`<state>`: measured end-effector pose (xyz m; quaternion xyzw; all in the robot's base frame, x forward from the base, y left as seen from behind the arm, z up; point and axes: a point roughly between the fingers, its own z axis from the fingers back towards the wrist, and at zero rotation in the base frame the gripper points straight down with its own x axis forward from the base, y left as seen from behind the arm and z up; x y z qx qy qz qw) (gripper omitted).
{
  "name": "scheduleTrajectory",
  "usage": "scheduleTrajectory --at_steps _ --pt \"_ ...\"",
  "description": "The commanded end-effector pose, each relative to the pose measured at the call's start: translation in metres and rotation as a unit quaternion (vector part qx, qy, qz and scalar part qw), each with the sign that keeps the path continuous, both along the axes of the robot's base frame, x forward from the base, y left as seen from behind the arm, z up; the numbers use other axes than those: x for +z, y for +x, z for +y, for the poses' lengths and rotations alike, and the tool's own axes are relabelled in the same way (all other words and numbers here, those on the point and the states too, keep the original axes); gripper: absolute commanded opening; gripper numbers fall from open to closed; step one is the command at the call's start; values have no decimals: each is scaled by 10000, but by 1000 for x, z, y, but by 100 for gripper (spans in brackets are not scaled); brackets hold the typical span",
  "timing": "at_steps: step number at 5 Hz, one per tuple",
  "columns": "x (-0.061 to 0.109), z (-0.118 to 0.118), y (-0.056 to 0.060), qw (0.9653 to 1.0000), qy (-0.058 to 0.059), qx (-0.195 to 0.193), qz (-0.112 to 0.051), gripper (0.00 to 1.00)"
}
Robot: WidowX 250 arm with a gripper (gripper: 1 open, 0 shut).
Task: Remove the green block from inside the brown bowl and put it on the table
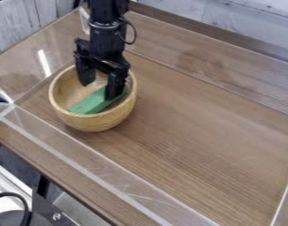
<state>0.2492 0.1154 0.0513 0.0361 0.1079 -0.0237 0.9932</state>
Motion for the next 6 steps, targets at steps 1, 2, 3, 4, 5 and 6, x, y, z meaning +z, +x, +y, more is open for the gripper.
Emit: scheduleTrajectory --at_steps 1,2,3,4,5,6 --pt "12 4 14 9995 107 -69 -298 100" --pt "13 3 14 9994 88 -91 -320 100" --pt "15 3 13 9993 63 -102 -344 100" --pt "17 4 11 9993 43 -107 -368 100" --pt "10 9 11 9994 51 -97 -313 100" --pt "2 15 11 9996 60 -88 -254 100"
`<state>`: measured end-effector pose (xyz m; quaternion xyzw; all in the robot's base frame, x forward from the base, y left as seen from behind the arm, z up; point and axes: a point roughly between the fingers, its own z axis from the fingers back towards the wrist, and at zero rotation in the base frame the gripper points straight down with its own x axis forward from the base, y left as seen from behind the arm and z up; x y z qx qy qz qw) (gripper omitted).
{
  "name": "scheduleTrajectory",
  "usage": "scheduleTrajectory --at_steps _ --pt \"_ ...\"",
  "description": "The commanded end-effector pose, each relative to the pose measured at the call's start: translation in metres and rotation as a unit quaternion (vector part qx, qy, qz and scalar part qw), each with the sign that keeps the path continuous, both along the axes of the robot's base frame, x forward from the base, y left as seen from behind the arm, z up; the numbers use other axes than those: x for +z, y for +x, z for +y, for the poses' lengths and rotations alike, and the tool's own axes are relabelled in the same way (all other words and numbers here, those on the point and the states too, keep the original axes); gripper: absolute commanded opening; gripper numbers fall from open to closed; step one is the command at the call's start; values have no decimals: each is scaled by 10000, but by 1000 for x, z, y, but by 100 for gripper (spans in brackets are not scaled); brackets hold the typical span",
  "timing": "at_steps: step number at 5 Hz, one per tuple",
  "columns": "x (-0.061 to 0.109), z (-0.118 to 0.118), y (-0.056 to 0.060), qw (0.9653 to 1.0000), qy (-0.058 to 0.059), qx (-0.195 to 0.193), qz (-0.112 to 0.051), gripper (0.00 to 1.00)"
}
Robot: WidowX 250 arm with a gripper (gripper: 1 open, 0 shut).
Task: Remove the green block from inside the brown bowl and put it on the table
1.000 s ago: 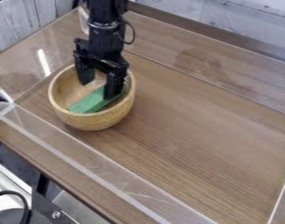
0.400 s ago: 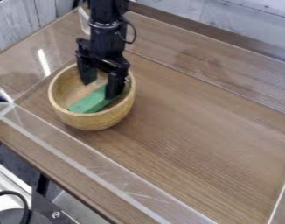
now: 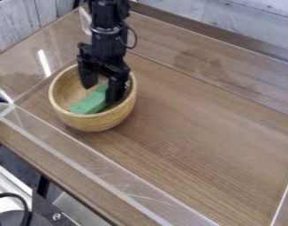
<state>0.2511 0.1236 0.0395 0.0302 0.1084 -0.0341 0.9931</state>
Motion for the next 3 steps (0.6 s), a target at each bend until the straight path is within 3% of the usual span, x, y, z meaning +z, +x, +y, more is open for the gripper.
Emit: scheduleTrajectory --at_steps 1,2,3 --pt "6 13 9 9997 141 26 -201 100" --pt "1 15 9 9998 131 43 -172 0" --pt "4 15 10 9997 131 52 -202 0"
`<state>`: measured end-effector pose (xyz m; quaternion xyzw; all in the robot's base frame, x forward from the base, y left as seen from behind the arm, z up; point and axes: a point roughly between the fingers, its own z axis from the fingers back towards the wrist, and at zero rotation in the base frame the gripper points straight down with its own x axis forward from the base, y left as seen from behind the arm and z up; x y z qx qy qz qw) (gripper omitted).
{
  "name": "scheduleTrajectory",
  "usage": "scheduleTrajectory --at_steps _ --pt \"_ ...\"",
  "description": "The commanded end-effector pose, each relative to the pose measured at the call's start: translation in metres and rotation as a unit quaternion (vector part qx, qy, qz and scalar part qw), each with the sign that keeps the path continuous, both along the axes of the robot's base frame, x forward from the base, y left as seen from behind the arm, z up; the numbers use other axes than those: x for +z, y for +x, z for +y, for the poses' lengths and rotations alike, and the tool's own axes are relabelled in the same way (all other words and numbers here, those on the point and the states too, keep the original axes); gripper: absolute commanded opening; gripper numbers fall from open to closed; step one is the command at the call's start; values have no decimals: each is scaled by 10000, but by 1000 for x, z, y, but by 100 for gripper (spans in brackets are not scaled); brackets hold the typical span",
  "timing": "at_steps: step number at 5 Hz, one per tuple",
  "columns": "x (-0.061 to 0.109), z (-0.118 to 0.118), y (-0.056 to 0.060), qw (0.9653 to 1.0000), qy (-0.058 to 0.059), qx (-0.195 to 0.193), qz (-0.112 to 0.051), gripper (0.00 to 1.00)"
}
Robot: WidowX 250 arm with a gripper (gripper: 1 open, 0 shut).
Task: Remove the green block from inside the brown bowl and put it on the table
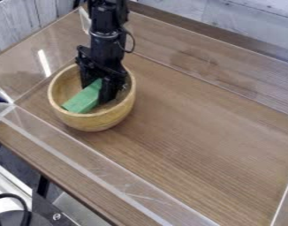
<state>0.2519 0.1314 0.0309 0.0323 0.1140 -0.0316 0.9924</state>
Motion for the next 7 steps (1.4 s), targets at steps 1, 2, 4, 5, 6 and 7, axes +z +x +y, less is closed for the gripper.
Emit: scheduleTrajectory --at_steps 1,2,4,5,6,7 --pt "27 4 11 9992 152 59 -353 0" --pt "43 2 13 9987 198 91 -462 0" --pt "110 -17 23 9944 321 149 -993 0" --pt "129 -43 26 9932 238 46 -1140 0" --pt "127 -86 32 9933 81 -163 -1138 0" --pt "112 -130 35 9935 -81 -416 -1059 0"
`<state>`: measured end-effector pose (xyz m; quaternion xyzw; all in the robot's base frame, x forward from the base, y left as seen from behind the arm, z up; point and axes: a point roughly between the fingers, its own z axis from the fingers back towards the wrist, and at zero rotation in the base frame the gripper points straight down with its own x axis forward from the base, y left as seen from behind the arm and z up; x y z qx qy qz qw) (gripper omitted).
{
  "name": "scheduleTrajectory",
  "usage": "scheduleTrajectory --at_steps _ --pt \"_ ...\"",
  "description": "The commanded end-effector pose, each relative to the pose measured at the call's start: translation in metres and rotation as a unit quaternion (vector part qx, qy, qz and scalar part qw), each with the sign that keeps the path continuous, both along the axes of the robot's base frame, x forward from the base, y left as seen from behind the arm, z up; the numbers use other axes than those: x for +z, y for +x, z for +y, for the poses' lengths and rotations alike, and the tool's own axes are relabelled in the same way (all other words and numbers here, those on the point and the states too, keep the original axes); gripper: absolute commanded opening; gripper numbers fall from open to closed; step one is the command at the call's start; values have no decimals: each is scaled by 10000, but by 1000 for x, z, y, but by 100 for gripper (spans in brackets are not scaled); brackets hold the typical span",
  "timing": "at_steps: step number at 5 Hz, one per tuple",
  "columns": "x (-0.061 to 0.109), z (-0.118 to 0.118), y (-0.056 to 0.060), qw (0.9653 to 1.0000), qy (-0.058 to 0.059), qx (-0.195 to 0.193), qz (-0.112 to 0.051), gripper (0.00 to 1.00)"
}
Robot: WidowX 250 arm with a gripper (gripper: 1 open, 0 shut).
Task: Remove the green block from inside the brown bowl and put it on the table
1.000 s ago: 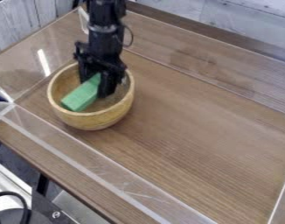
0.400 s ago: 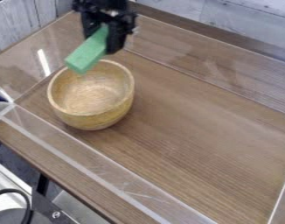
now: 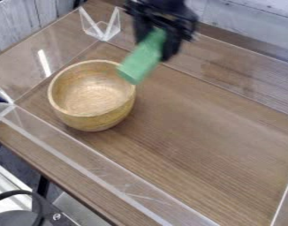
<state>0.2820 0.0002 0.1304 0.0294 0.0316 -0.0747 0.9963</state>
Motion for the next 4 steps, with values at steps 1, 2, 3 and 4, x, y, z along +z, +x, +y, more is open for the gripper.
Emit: scheduleTrajectory --at_steps 1,2,3,4 --pt "-5 -37 6 9997 -57 -151 -171 0" --pt "-13 -15 4 9999 -62 -72 -127 0" --pt "-31 -10 -2 9999 -149 -53 -1 0" --pt "-56 -11 -7 9997 -206 -94 85 0"
